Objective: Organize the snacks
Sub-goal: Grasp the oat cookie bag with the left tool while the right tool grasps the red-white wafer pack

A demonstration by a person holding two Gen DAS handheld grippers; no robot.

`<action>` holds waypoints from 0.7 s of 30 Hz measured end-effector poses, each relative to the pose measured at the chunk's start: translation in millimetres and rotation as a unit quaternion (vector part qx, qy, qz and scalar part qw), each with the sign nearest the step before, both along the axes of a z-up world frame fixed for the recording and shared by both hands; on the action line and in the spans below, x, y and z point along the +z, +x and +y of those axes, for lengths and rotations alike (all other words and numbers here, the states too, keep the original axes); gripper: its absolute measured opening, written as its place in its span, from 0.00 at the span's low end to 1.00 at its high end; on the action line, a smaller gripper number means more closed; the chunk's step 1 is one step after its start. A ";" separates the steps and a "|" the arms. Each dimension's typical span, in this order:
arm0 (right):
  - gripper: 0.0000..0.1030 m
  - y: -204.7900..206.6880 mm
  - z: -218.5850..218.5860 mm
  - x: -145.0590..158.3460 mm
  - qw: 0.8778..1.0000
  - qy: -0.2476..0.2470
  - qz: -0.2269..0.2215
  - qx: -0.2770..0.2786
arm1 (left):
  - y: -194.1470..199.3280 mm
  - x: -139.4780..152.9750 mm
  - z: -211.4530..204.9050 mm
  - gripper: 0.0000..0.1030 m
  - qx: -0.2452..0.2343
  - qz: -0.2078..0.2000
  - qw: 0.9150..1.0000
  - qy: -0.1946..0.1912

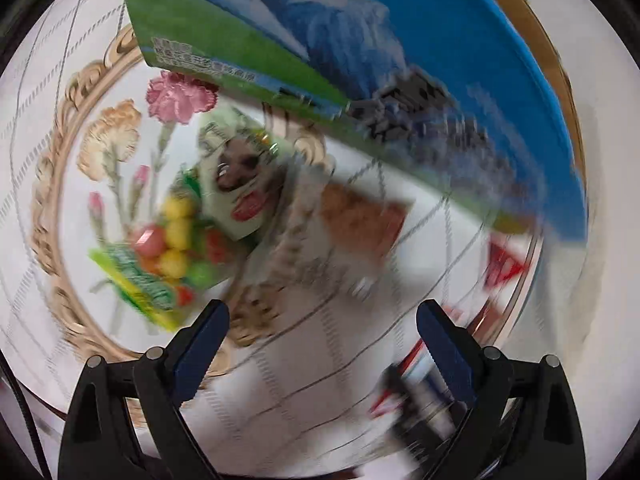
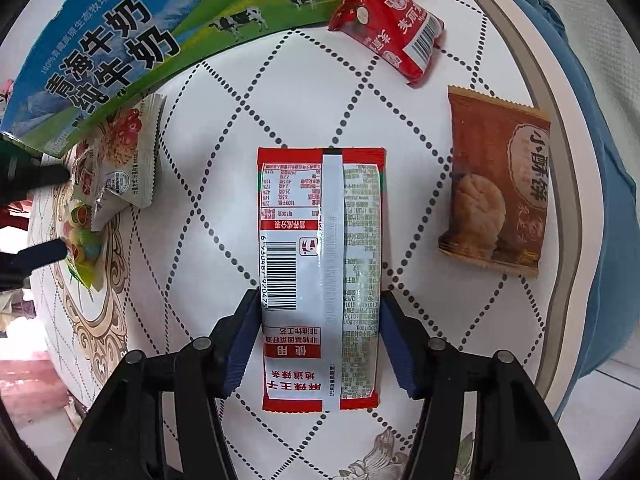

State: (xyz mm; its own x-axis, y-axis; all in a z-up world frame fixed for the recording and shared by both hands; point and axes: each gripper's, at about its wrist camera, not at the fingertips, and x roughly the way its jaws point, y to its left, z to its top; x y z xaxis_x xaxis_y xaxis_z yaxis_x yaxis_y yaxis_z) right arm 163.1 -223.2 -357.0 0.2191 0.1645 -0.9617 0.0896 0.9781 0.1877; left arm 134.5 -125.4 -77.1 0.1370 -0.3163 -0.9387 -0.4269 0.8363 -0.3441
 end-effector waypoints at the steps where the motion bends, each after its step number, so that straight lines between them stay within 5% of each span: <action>1: 0.60 -2.0 0.1 -1.0 1.000 0.000 0.000 0.001 | 5.5 0.1 -4.3 0.93 0.007 -0.004 1.000 0.008; 5: 0.59 8.7 2.4 0.0 1.000 -0.002 0.003 0.006 | 23.0 -9.4 -24.1 0.93 -0.022 0.002 0.995 0.099; 12: 0.59 4.0 4.1 8.2 1.000 -0.001 0.008 0.013 | -12.7 -4.0 -7.6 0.93 -0.056 0.027 0.990 0.128; 16: 0.59 6.2 2.7 4.1 1.000 0.009 0.008 0.006 | -28.7 -2.2 12.7 0.92 0.027 0.050 0.998 0.022; 18: 0.59 8.1 -0.6 3.7 1.000 0.015 0.006 0.001 | -25.3 -1.3 13.4 0.92 0.083 0.046 0.995 -0.043; 21: 0.59 10.4 -3.5 2.4 1.000 0.013 0.003 0.000 | -10.8 3.5 1.0 0.92 0.126 0.024 0.990 -0.061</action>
State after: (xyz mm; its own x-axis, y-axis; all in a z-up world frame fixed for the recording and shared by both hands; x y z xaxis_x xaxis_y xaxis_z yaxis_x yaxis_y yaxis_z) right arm 173.5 -226.7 -354.7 0.2140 0.1889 -0.9584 0.0906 0.9731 0.2120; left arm 123.7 -124.4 -73.6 0.1825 -0.3889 -0.9030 -0.6350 0.6546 -0.4102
